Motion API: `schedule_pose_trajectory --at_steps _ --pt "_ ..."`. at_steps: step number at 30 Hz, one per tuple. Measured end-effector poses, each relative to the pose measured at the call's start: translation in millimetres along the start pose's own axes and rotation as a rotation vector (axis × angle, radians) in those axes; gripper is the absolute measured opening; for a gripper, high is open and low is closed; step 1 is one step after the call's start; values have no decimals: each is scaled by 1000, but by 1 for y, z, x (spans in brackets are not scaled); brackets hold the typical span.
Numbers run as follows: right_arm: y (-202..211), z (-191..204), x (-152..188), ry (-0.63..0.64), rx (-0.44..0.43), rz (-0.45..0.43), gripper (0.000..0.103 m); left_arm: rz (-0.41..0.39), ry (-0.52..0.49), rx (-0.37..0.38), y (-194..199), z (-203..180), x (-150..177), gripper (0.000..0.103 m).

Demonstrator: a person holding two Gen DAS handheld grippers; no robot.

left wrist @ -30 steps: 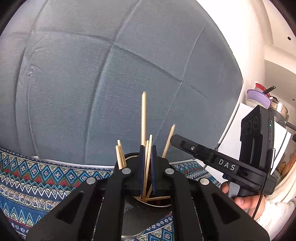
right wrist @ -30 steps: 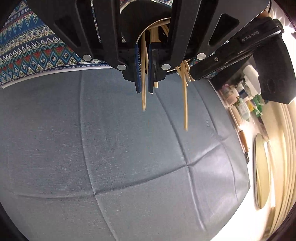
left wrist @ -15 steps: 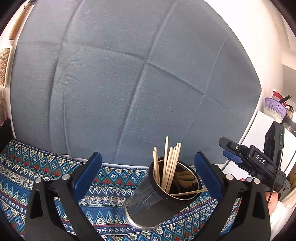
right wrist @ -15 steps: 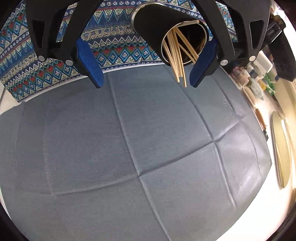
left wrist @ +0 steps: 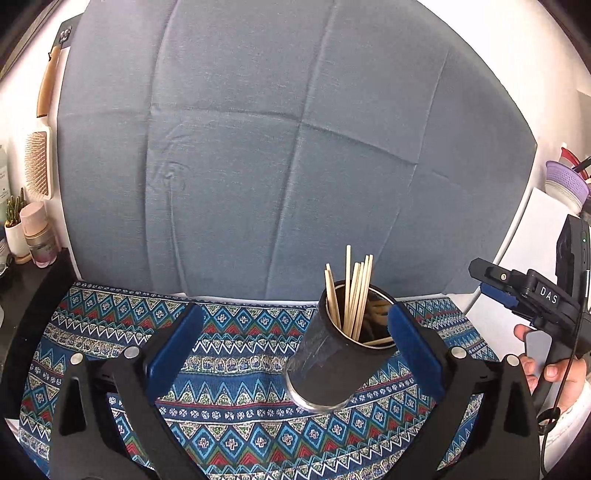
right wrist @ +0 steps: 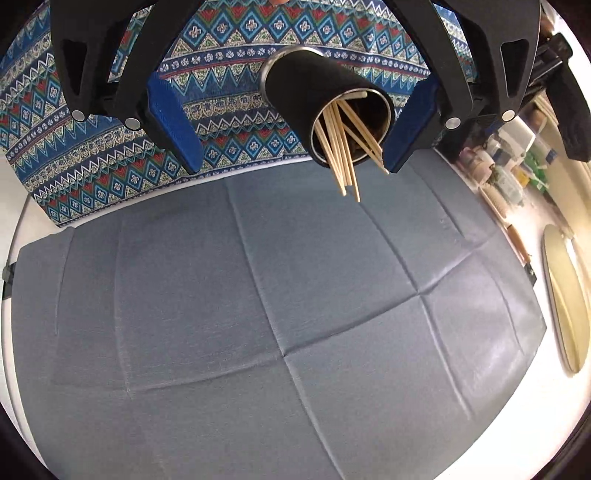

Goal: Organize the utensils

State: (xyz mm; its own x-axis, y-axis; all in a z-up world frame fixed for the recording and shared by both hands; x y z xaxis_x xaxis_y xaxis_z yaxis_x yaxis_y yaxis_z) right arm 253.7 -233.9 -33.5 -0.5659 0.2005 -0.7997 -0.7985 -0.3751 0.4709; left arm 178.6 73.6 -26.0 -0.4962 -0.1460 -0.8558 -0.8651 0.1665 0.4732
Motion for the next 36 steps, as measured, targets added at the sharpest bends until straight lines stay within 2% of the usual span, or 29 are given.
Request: schedule_pose_trajectory --at_steps 4,6,10,14,17,22,25,28,36 --pt "13 8 24 51 79 78 94 41 -49 -54 13 -7 12 97" --pt "20 12 34 73 116 115 94 31 -89 -67 24 -14 17 97" --pt "38 26 51 133 139 155 94 54 -134 -36 39 -29 30 97" --pt "59 36 70 148 126 191 94 81 -163 -17 58 -47 49 97" --pt "76 41 81 139 137 204 94 127 -194 -59 67 -55 64 97" --pt "104 45 99 102 154 245 94 206 -90 -58 82 -50 76 97" --pt "117 46 107 100 186 272 94 253 -87 -74 88 -53 76 97" --pt "132 52 109 103 219 278 94 253 -106 -89 100 -59 69 97" --pt "161 67 115 95 275 327 94 282 -52 -170 127 -62 63 97"
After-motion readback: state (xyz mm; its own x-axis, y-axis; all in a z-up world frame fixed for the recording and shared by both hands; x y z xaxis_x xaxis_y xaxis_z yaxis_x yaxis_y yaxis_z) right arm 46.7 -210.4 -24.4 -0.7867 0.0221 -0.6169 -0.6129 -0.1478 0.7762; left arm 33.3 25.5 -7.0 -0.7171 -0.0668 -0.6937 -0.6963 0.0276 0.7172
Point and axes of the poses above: each gripper's, at about its wrist camera, not at the fingertips, and y roughly against the way its jaws point, z to its left, x to its underside, the point moved 4 cm from there along -y, roughly the way its jaws point, and after that the axes turned 2 degrees about -x, right-handed, at the moved point
